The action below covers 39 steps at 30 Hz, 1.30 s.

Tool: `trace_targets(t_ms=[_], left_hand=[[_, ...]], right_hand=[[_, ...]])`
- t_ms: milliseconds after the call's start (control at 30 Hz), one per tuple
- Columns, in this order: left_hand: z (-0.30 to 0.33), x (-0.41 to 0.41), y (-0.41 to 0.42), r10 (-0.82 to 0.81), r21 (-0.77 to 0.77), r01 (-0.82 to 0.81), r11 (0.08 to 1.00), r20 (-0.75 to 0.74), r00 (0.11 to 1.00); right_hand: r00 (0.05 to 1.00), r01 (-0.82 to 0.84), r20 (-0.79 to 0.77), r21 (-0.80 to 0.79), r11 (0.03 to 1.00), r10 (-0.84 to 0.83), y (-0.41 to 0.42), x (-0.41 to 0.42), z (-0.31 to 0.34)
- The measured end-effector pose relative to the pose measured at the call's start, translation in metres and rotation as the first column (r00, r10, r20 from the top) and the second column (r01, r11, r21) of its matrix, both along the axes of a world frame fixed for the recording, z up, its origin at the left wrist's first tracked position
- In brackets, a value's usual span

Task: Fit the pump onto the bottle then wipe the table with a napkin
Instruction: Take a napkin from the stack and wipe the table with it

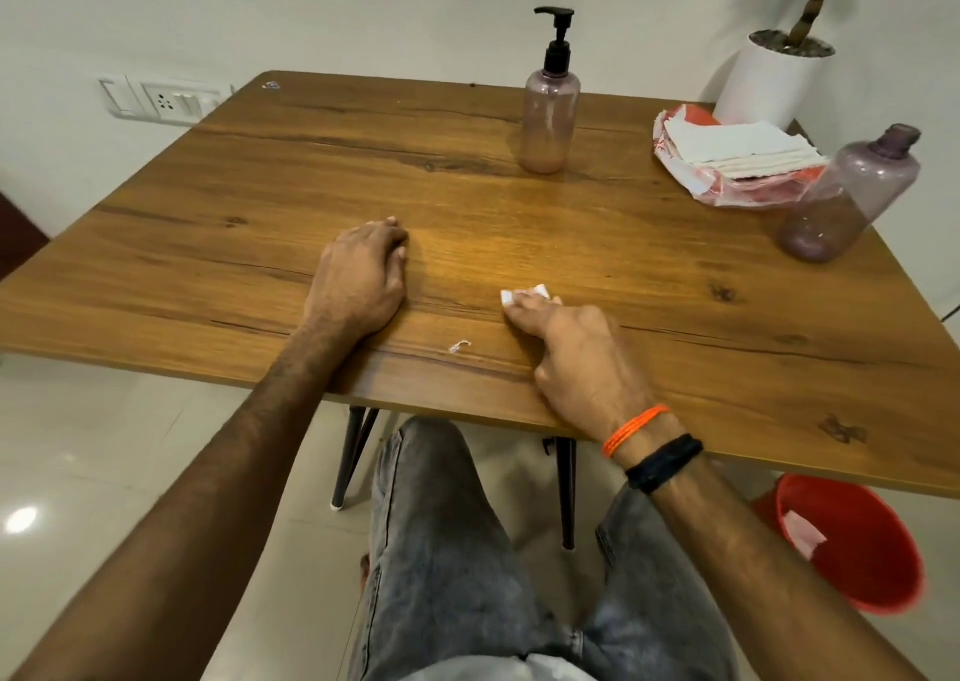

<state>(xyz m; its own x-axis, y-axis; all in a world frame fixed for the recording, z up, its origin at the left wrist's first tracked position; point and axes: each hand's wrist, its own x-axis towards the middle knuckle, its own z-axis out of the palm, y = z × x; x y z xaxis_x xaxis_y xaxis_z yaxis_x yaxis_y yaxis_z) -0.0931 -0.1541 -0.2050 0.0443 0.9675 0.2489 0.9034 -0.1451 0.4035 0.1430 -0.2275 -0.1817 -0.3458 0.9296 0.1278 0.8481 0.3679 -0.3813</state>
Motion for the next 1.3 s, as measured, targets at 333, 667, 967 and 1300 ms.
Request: trace_targets(t_ms=[333, 667, 967, 1300], left_hand=[[0.0, 0.002, -0.001, 0.043, 0.026, -0.042, 0.999, -0.005, 0.999], [0.003, 0.004, -0.001, 0.057, 0.015, -0.057, 0.998, 0.007, 0.998], [0.003, 0.004, -0.002, 0.061, 0.011, -0.061, 0.998, 0.022, 0.998], [0.0, 0.004, -0.001, 0.055, 0.028, -0.055, 0.998, 0.017, 0.998]], right_hand=[[0.896, -0.167, -0.423, -0.03, 0.986, 0.139, -0.007, -0.007, 0.009], [0.952, -0.302, -0.053, -0.03, 0.953, 0.3, 0.054, -0.017, 0.007], [0.793, -0.585, -0.221, -0.016, 0.811, 0.568, 0.034, -0.015, 0.007], [0.802, -0.581, -0.162, 0.013, 0.814, 0.575, 0.02, -0.028, 0.012]])
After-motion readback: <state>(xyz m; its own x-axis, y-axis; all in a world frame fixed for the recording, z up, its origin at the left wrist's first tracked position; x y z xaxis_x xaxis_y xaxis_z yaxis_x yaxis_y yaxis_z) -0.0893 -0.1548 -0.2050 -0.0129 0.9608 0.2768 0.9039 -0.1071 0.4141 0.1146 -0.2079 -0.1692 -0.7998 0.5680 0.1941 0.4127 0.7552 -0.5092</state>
